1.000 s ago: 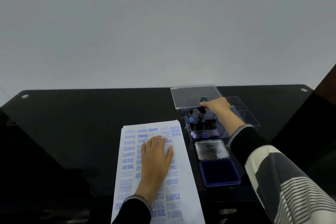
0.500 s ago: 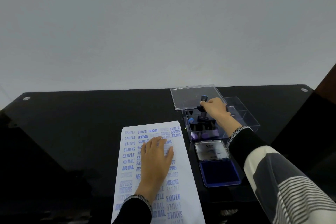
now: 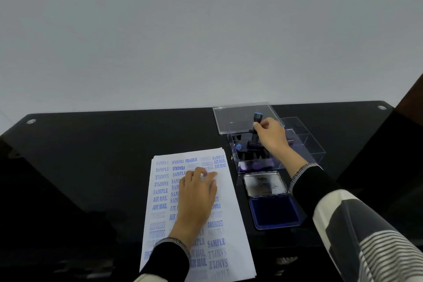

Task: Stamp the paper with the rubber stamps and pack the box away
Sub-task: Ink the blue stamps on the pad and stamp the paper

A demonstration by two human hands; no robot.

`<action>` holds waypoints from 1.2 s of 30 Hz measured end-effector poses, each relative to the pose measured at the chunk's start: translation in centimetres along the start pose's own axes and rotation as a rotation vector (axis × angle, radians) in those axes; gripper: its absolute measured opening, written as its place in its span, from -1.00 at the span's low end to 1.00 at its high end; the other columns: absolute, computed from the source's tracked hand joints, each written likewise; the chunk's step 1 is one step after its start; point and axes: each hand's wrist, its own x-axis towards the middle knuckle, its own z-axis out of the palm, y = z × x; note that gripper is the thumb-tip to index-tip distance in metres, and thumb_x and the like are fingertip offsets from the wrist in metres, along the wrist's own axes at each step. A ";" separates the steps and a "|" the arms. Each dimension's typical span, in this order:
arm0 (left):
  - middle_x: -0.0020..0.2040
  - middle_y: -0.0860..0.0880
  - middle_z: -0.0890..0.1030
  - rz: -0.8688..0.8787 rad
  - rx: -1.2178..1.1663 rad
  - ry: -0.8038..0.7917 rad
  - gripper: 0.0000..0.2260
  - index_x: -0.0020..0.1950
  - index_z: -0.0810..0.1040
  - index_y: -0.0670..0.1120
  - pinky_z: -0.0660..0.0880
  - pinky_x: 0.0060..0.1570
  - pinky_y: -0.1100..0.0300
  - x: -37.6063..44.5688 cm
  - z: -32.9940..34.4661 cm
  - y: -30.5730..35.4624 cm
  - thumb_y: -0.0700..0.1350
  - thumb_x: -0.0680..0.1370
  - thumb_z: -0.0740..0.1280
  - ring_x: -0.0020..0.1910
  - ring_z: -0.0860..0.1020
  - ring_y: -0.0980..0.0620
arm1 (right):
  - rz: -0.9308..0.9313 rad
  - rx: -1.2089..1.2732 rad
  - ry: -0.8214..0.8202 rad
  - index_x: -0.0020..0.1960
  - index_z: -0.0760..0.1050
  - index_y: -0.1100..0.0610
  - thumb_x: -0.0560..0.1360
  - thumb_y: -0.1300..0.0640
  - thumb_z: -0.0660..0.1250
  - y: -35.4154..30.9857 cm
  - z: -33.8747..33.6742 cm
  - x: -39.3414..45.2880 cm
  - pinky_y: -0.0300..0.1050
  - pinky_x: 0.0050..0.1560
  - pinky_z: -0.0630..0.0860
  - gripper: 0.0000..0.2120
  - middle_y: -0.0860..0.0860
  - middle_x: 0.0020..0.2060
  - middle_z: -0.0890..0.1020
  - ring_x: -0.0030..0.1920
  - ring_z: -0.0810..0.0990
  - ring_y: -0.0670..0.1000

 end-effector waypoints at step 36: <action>0.48 0.17 0.24 0.325 -0.226 -0.361 -0.30 0.51 0.25 0.08 -0.03 0.50 0.12 -3.8 -0.9 4.8 0.38 0.46 0.24 0.48 0.10 0.16 | -0.398 -0.174 -0.086 0.02 0.49 0.16 0.54 0.20 0.31 7.9 -3.7 -15.1 -0.51 -0.21 0.35 -0.93 -0.05 -0.18 0.54 -0.22 0.51 -0.11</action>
